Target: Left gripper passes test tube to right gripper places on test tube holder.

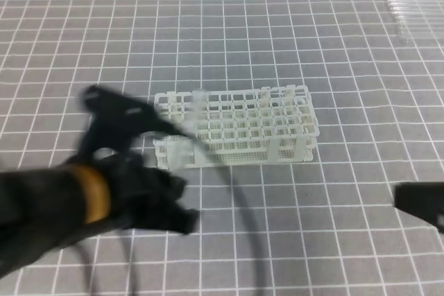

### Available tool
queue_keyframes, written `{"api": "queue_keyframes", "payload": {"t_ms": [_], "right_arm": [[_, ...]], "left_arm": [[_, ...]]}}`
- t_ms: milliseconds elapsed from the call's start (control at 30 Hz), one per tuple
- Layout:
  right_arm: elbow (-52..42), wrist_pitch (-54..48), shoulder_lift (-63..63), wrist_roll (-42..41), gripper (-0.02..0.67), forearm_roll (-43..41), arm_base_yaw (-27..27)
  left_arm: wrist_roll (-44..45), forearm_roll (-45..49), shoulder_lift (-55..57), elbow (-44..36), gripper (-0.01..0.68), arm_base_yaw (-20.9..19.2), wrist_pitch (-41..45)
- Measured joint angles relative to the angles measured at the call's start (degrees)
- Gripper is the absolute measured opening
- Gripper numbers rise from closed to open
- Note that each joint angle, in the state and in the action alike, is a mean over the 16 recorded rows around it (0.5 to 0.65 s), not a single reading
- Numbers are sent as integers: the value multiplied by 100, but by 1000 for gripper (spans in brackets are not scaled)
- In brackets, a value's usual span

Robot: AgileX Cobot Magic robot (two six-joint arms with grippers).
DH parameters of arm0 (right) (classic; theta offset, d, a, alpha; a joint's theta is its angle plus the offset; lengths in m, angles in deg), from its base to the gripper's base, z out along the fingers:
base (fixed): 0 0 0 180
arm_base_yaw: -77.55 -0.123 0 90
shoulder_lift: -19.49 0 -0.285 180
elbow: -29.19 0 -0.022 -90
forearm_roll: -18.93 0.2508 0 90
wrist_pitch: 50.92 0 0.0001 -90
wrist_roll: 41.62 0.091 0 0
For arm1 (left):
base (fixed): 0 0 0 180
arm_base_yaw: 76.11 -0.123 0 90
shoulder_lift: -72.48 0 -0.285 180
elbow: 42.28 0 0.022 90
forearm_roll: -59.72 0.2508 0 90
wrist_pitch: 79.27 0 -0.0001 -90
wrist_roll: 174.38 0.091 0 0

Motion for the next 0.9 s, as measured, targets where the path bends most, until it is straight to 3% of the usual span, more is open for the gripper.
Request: {"api": "queue_keyframes", "payload": {"t_ms": [167,333,633,900], "right_arm": [[405,-10,678,-341,-13,424,-437],[921,221,1411,-302,-13,399,-1311],[1867,878,2453,464,-13,-722,-3075],[1925,2070,2418,859,-13,-1746,-3978]], "left_arm": [[-178,1,-912,-987,68,-424,-659],[-269,19,-1663,-1735,45,-702,-1139],[-296,213,-2410,-2356,45,-858,-1896],[-292,440,-2457,-2426,73,-860,-2817]]}}
